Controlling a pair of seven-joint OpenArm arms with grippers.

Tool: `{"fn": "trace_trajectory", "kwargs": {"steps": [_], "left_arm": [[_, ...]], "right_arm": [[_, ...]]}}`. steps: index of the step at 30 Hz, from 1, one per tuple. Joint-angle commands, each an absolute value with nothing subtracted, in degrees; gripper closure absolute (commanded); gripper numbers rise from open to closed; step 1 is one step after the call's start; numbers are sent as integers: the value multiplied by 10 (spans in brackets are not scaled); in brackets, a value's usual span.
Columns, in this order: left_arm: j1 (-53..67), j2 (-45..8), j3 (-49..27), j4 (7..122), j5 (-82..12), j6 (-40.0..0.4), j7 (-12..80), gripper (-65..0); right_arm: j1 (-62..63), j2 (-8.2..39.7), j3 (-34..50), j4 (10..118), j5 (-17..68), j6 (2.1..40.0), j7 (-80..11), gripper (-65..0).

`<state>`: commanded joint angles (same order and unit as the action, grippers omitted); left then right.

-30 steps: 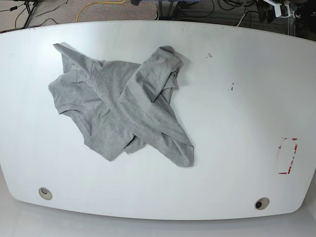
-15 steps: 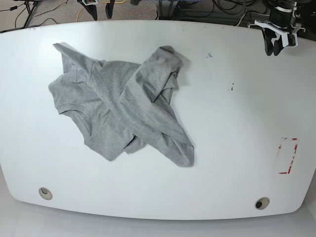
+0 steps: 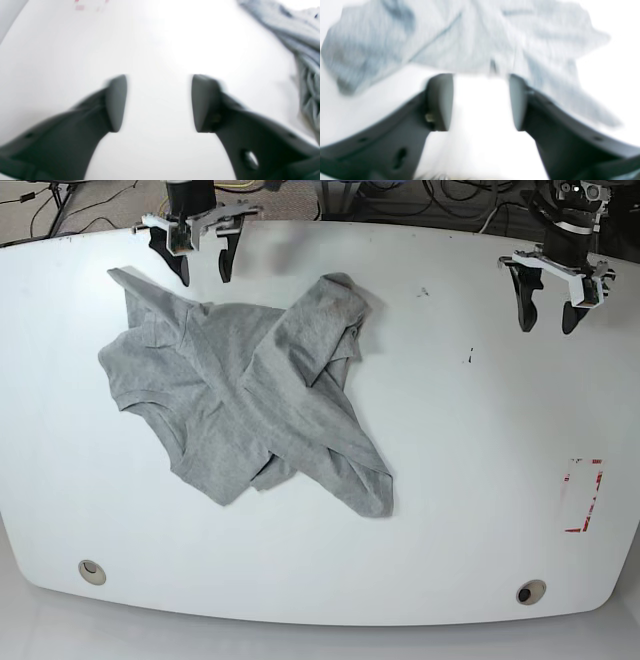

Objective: Layout the t-shirt on the table in an organized manner, then fold the t-shirt properly
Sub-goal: 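Move both grippers toward the crumpled grey t-shirt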

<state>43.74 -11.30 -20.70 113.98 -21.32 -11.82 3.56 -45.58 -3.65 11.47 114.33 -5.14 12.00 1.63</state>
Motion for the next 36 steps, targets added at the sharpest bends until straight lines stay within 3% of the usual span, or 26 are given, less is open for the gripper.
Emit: {"fn": "trace_trajectory", "kwargs": {"steps": [3,12,21,27,36], "left_arm": [[436,-120,-188,1141,-214,-119,34,-414],[415,-127,-103,1141,-213,-119,36,-392],[415,-127,-21,1141,-212,-119,36,-392],[417,-129,22,1141,-212,-119,36,-392],[415,-190,100,1140,-213,-119,34,-388]], "right_arm": [[-417,-36,116,1143,-53,120,-15,-542],[-288,-15,166,1142,-48,123,-119,-547],[-131,9,249,1117,-48,218,-247,-547],[-35,15,332,1029,-51,288,-284,-547],[34,73,391,872,-47,332,-284,-547]]}}
